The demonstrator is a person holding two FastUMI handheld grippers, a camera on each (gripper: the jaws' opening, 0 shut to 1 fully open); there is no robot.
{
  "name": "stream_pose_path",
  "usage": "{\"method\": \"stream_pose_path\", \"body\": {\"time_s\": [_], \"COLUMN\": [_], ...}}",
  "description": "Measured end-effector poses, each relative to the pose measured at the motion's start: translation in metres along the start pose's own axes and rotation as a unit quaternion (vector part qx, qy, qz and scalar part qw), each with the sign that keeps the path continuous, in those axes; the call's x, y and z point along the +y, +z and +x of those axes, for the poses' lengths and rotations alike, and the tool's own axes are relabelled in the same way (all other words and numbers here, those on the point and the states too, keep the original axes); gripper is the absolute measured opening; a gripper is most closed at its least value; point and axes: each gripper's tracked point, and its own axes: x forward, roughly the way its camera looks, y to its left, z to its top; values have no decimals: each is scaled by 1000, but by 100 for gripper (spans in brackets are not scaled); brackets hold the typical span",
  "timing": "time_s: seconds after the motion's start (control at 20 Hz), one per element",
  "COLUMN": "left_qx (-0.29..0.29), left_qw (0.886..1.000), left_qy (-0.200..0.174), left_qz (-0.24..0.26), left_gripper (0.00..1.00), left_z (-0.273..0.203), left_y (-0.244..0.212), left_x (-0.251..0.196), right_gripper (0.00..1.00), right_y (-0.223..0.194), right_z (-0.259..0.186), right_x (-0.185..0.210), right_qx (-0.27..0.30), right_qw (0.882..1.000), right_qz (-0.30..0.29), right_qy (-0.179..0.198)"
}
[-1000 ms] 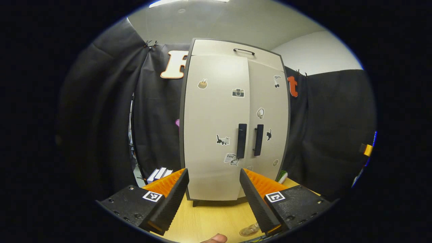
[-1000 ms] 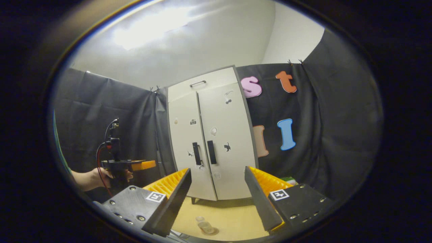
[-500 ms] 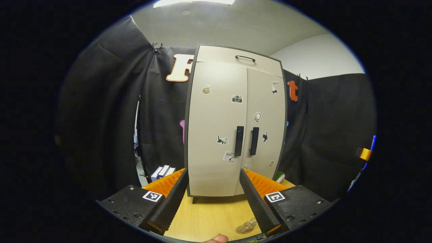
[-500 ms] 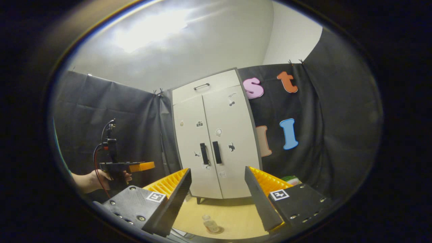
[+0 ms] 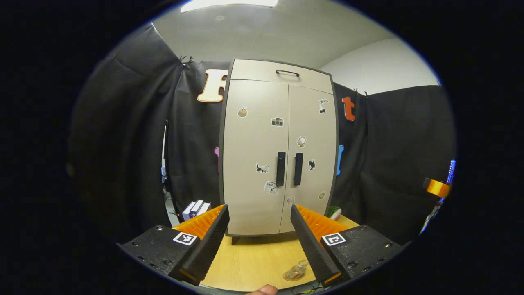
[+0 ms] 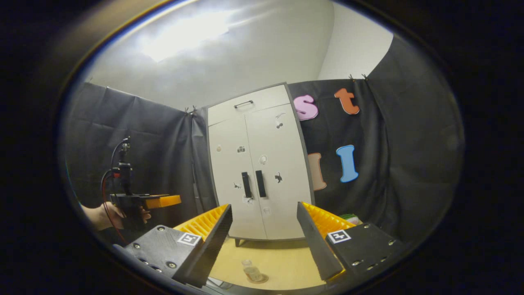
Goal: Grasp the bottle in the cabinet with the left hand and place it on the coaster, then close the right door with the right hand and the left door with the left hand.
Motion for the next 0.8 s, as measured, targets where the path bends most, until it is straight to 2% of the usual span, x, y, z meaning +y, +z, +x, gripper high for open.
{"method": "stream_pose_path", "body": {"time_s": [0.1, 0.15, 0.4, 0.6, 0.65, 0.7, 0.75, 0.8], "left_qx": [5, 4, -12, 4, 6, 7, 8, 7], "left_qw": [1000, 1000, 1000, 1000, 999, 999, 999, 1000], "left_qy": [-3, -3, 28, 30, 32, 31, 32, 29], "left_qz": [-2, -1, 1, 4, 6, 7, 7, 7], "left_gripper": [95, 91, 95, 95, 91, 95, 95, 91], "left_z": [-4, -6, -14, -12, -11, -9, -9, -7], "left_y": [-1, 0, 2, -3, -1, 0, 1, 3], "left_x": [-5, -5, 2, -4, -5, -6, -9, -12], "right_gripper": [96, 96, 96, 96, 96, 96, 96, 96], "right_y": [-2, -1, -1, 5, 5, 4, 2, 2], "right_z": [-2, -4, -9, -11, -11, -13, -14, -14], "right_x": [-6, -9, -19, -18, -18, -18, -17, -14], "right_qx": [0, -2, -2, -14, -15, -12, -9, -10], "right_qw": [1000, 1000, 999, 999, 999, 998, 998, 998], "right_qz": [-4, -4, -25, -22, -20, -17, -16, -15], "right_qy": [-9, -13, -35, -44, -48, -52, -55, -54]}}
